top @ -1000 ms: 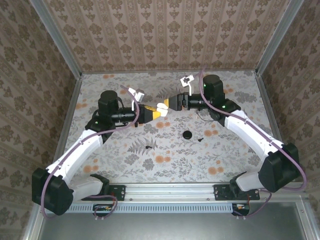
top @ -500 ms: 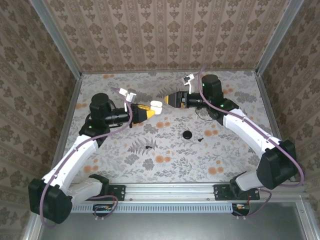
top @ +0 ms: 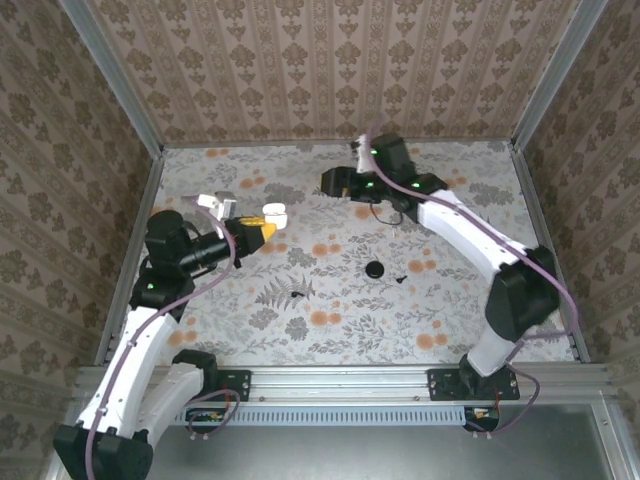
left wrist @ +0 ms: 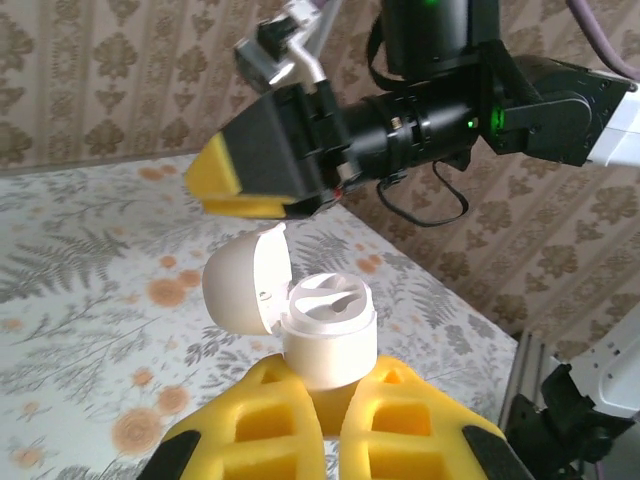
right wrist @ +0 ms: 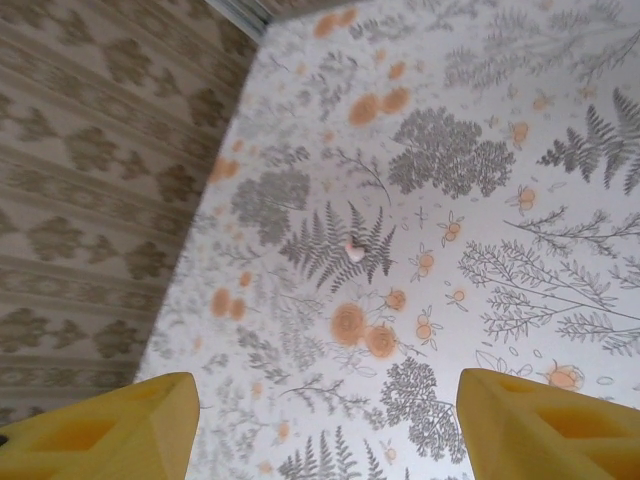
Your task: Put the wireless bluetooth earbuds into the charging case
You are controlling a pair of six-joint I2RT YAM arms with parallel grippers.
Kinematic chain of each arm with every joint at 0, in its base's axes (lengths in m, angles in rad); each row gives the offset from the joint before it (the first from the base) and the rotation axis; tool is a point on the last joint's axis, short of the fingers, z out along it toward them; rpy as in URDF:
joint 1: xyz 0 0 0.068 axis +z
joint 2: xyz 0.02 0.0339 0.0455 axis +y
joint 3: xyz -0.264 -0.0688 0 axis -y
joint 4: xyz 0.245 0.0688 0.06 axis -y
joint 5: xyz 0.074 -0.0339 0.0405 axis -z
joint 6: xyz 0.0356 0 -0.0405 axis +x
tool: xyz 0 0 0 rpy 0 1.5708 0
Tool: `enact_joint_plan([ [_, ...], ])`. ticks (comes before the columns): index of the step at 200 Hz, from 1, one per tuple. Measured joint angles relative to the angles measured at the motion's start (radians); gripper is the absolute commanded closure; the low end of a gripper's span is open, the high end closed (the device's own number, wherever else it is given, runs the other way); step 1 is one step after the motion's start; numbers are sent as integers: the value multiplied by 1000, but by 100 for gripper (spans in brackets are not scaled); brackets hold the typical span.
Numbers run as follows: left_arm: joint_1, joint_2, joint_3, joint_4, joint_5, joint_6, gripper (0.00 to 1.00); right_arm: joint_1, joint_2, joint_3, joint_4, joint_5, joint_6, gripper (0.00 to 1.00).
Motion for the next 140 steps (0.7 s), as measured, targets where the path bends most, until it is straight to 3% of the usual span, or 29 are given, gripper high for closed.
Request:
enact_joint_plan([
  [62, 51, -74, -13, -96, -53, 50, 100, 188, 479, 501, -206, 194, -104, 32],
  [106, 77, -92, -48, -117, -54, 56, 100, 232, 759, 832, -310, 275, -175, 33],
  [140, 88, -92, -74, -116, -53, 56, 100, 244, 882, 953, -300, 287, -209, 40],
])
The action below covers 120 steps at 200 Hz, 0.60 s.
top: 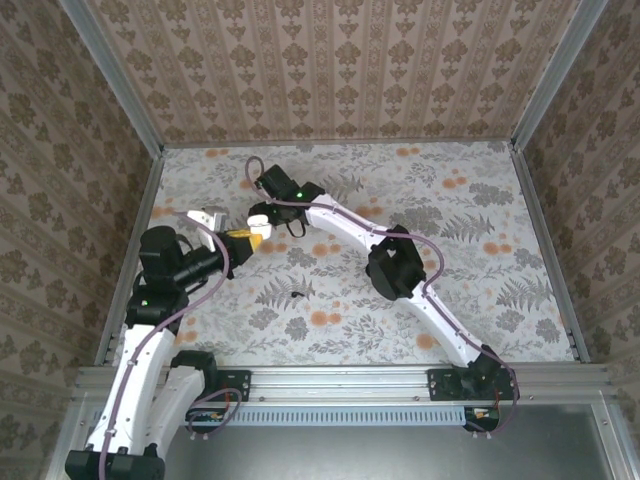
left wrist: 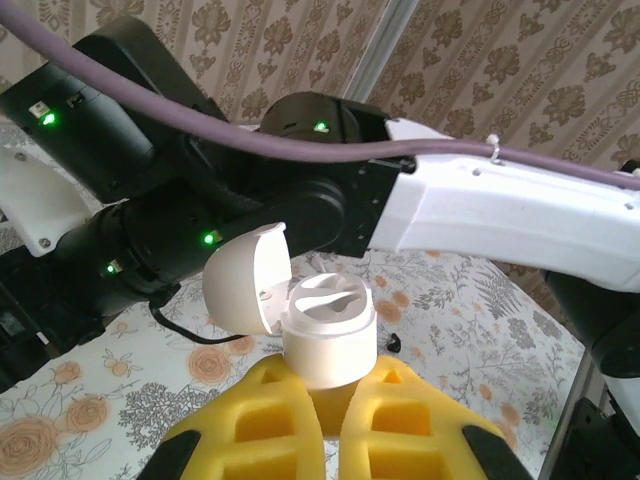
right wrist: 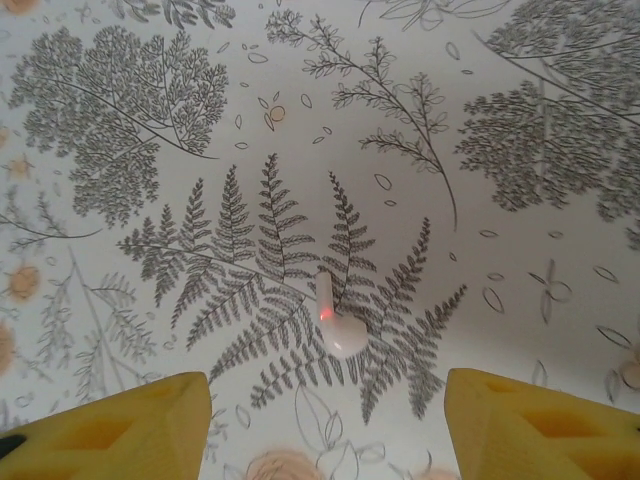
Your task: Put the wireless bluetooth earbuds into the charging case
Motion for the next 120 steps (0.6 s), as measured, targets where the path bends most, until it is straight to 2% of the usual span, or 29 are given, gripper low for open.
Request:
enact_joint_plan([
  [68, 29, 2, -15, 19, 19, -5, 100, 2, 108, 93, 108, -25, -15, 43],
  [120, 43, 2, -51, 65, 37, -31, 100, 2, 161, 157, 112, -53, -5, 42],
])
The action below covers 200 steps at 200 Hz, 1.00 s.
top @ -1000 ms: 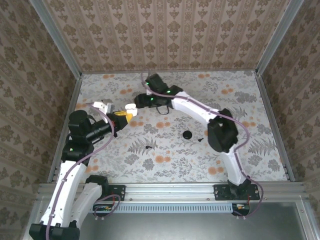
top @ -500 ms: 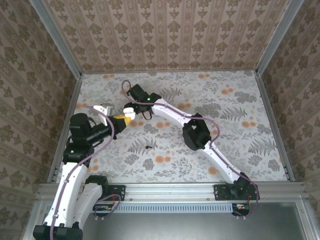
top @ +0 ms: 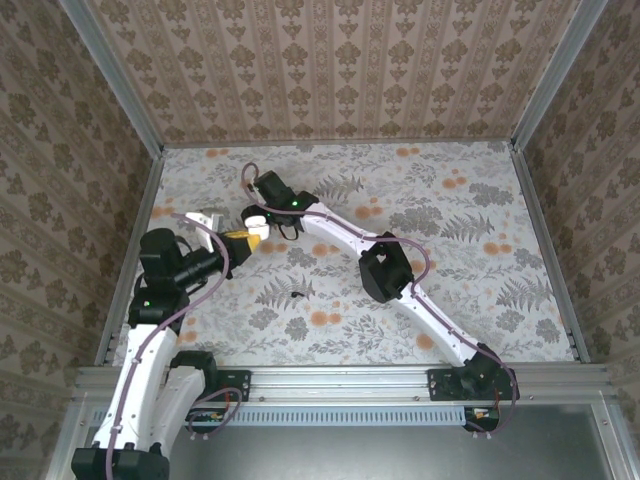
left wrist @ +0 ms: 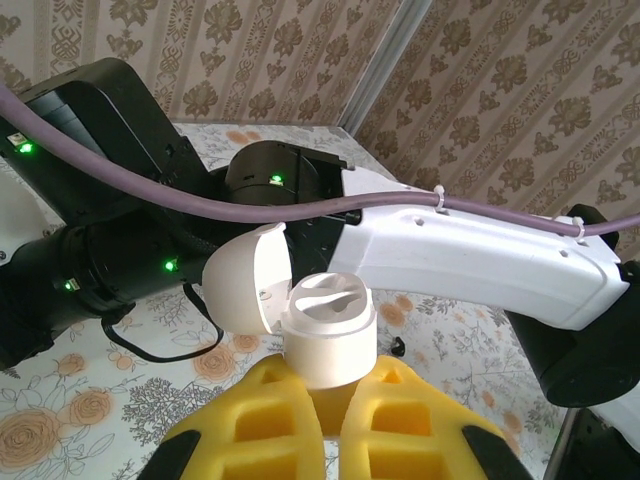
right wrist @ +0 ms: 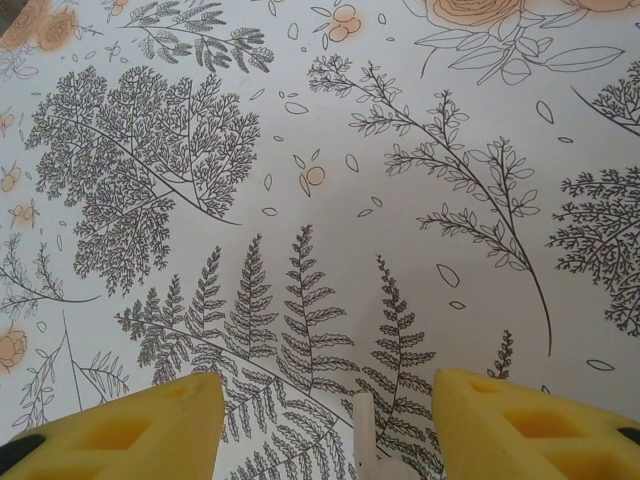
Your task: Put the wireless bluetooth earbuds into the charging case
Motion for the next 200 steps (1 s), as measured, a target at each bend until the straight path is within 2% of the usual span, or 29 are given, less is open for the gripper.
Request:
enact_joint_plan([
  [34, 1, -2, -2, 11, 5, -10, 100, 3, 0, 4, -16, -8, 11, 48],
  [106, 12, -51, -6, 10, 8, -10, 100, 42, 13, 8, -90, 39, -25, 50],
  [162, 12, -66, -6, 3, 8, -13, 100, 54, 13, 4, -113, 113, -62, 70],
  [200, 12, -66, -6, -2, 8, -18, 100, 55, -13, -50, -90, 148, -62, 76],
])
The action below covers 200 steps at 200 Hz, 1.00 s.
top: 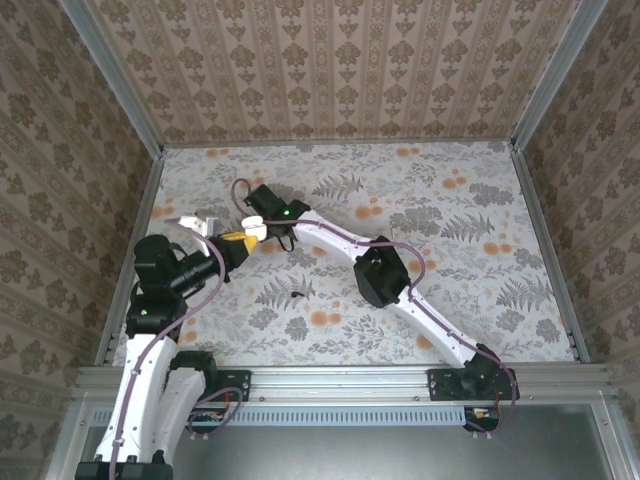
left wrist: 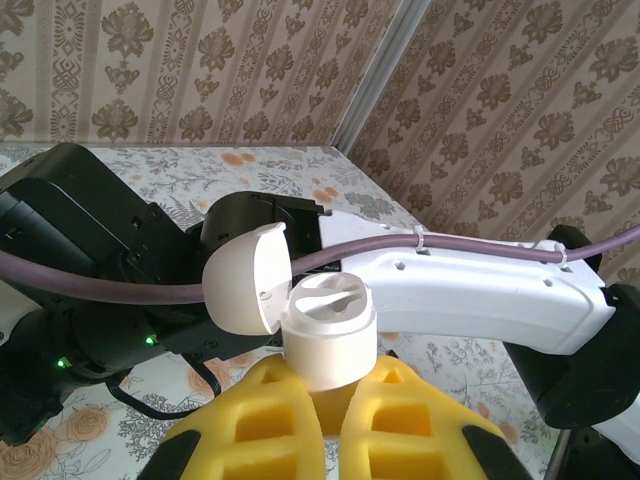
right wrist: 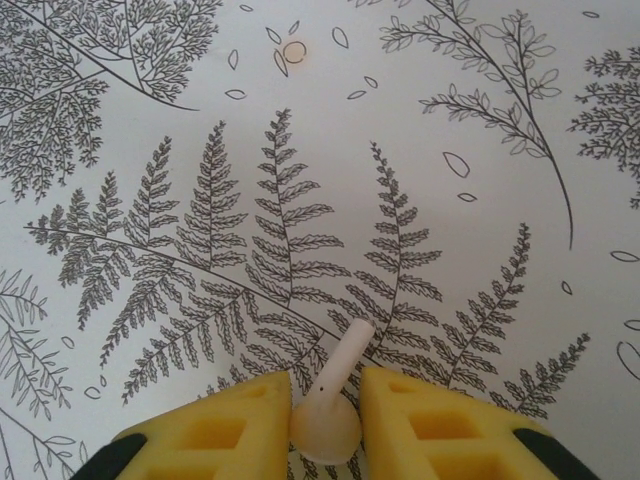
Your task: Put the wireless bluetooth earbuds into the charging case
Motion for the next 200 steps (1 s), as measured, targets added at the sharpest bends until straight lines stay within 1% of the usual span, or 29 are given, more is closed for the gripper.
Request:
enact_joint_plan([
  [29, 0, -5, 0, -7, 0, 0, 100, 0, -35, -56, 3, 6, 0, 79],
  [58, 0, -5, 0, -7, 0, -8, 100, -6, -129, -208, 6, 7, 0, 80],
  [76, 0, -6, 0, -7, 0, -12, 100, -10, -214, -347, 14, 6, 0, 81],
  [105, 0, -6, 0, -3, 2, -23, 100, -32, -400, -651, 53, -8, -3, 82],
  [137, -2, -11, -21, 22, 4, -51, 100, -76, -595, -969, 111, -54, -23, 82],
  [148, -9, -11, -30, 31, 3, -61, 100, -93, -643, -1044, 120, -69, -40, 79],
  [167, -31, -10, -36, 36, 0, -71, 100, -117, -701, -1136, 126, -88, -87, 69],
  [184, -50, -9, -36, 36, -5, -71, 100, -128, -730, -1176, 129, -100, -115, 59],
  [200, -63, -2, -36, 36, -9, -71, 100, -132, -754, -1197, 107, -100, -129, 56],
])
